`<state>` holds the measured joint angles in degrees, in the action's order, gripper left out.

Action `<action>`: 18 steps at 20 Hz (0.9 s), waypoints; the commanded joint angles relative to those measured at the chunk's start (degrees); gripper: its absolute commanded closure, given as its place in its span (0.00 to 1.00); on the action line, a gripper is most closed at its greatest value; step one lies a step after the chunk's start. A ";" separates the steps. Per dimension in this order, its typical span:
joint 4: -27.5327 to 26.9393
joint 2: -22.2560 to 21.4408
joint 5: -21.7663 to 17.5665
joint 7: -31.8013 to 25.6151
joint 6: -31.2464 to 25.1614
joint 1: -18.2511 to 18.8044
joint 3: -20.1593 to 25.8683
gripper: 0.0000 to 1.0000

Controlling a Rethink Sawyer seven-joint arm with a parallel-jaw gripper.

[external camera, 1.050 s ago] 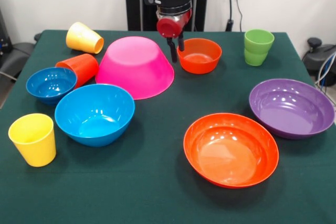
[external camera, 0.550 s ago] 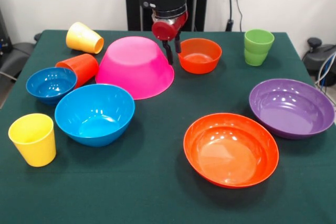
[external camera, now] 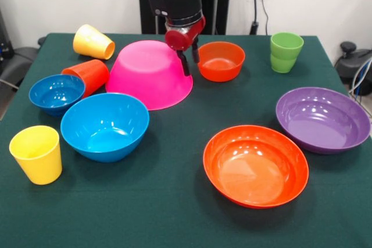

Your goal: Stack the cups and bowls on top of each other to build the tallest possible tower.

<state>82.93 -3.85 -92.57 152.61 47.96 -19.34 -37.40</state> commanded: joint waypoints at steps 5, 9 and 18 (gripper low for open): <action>2.50 0.40 4.30 1.61 1.38 2.31 14.36 0.00; 3.32 -0.48 4.59 0.53 1.34 2.75 15.02 0.00; 4.24 -1.97 2.26 1.87 0.55 1.58 14.59 0.00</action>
<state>85.38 -6.86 -92.57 152.61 47.94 -17.15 -34.37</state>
